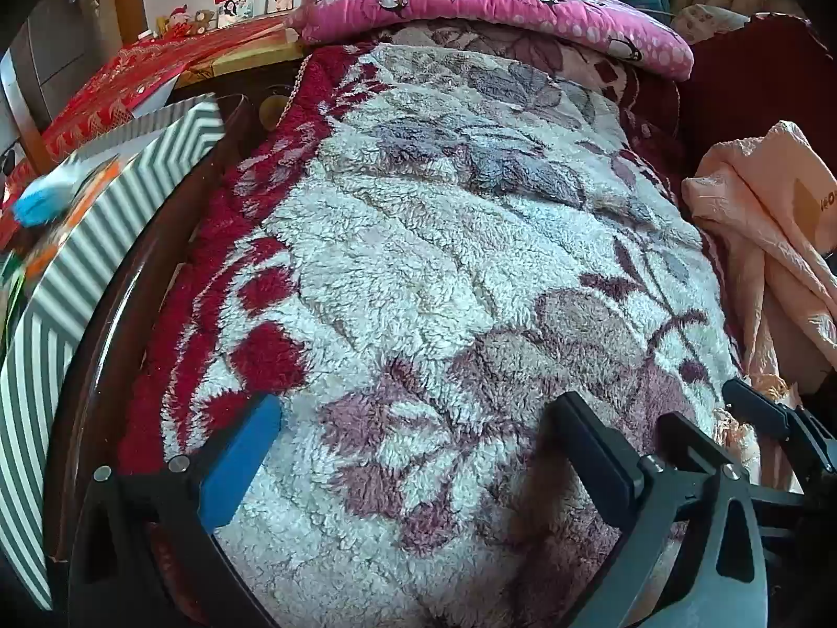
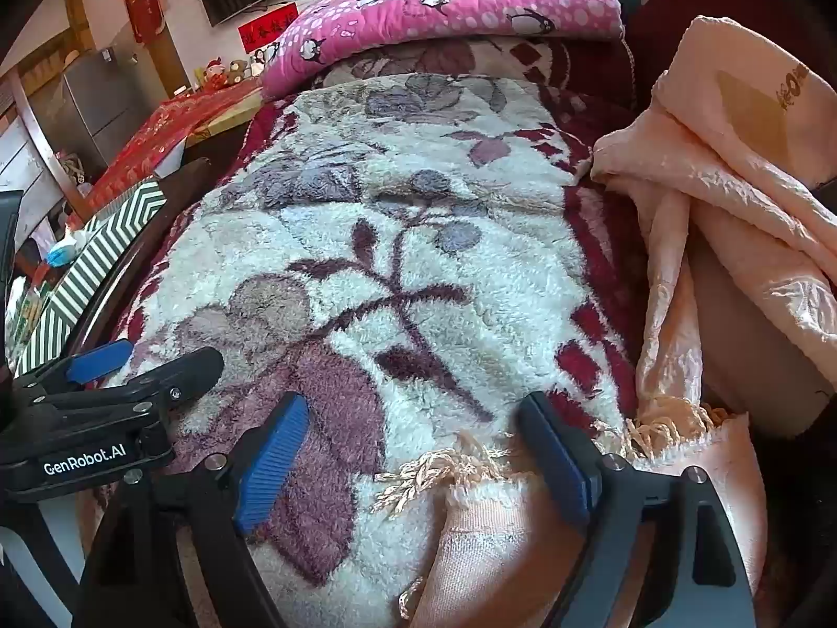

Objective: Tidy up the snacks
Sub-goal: 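Tip the striped box to pour the snack packets onto the bedspread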

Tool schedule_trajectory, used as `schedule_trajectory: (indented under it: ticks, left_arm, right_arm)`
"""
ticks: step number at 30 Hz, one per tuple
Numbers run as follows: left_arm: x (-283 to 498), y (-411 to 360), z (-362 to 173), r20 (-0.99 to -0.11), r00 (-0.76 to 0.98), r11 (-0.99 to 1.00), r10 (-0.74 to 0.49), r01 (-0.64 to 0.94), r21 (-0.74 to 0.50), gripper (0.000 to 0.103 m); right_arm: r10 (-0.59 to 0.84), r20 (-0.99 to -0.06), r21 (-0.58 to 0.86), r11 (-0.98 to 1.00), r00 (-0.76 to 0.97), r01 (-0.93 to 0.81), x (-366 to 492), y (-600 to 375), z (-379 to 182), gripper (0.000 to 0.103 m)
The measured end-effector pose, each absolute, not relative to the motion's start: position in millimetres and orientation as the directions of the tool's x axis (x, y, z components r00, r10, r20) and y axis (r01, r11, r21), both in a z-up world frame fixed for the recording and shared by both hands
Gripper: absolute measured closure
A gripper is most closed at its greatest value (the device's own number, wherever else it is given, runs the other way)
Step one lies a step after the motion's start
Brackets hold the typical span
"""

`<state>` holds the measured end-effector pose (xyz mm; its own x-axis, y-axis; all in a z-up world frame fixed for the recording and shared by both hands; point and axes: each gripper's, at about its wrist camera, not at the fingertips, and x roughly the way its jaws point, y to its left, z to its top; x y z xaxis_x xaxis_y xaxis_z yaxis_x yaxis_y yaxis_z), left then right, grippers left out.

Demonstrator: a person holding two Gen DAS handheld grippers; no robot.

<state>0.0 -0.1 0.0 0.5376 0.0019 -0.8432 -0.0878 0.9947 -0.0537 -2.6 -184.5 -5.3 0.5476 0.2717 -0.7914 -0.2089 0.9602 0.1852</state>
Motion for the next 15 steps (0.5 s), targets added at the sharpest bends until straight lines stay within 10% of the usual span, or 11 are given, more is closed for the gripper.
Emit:
schedule_trajectory:
  ticks: [15]
  left_arm:
    - [0.0, 0.0, 0.0, -0.842, 0.539, 0.995, 0.001, -0.088, -0.055, 0.000]
  right_arm:
    - [0.276, -0.790, 0.190, 0.959, 0.548, -0.209, -2.3, -186.7, -5.8, 0.015]
